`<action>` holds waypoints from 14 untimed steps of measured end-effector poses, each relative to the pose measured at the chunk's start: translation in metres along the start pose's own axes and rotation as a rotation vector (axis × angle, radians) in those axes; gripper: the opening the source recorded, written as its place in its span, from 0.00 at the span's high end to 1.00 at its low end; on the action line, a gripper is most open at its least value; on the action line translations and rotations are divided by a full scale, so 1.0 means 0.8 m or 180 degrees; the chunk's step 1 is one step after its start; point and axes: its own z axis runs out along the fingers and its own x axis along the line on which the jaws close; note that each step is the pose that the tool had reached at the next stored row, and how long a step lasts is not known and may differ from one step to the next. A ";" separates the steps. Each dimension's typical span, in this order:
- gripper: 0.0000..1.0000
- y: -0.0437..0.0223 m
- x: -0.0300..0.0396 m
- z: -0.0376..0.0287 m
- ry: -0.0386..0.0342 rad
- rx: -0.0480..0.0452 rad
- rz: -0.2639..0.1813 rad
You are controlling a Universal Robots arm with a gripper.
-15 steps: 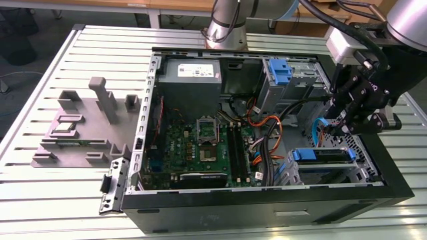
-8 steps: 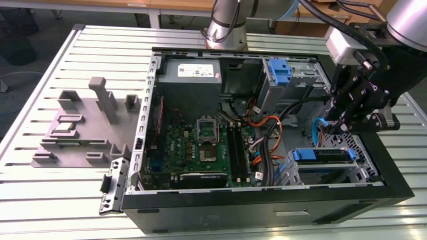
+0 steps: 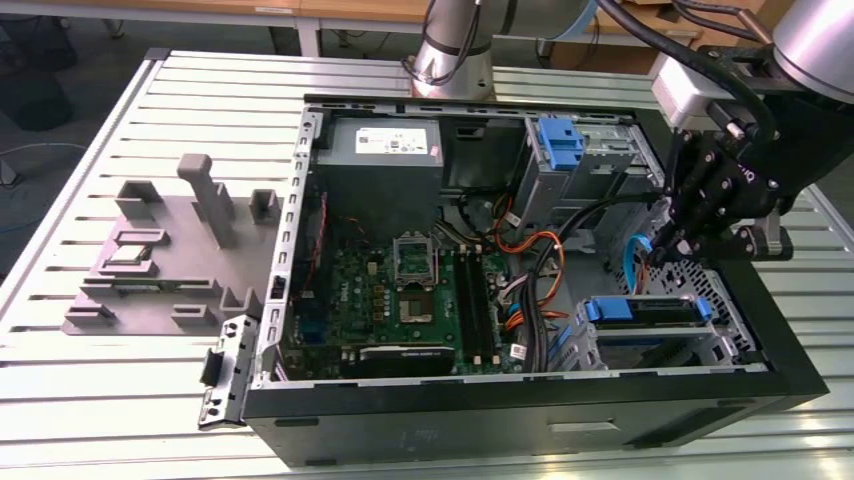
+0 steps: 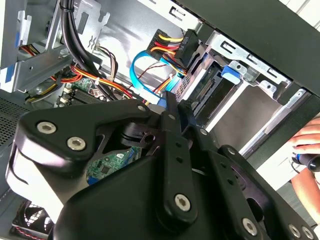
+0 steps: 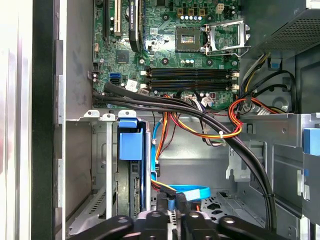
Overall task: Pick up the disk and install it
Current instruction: 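Insert the first disk wire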
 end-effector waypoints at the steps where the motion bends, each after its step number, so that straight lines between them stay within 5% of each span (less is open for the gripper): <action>1: 0.80 0.0000 0.0000 0.0000 0.0000 0.0000 0.0000; 14: 0.80 0.0031 0.0037 0.0004 0.0000 0.0004 -0.0002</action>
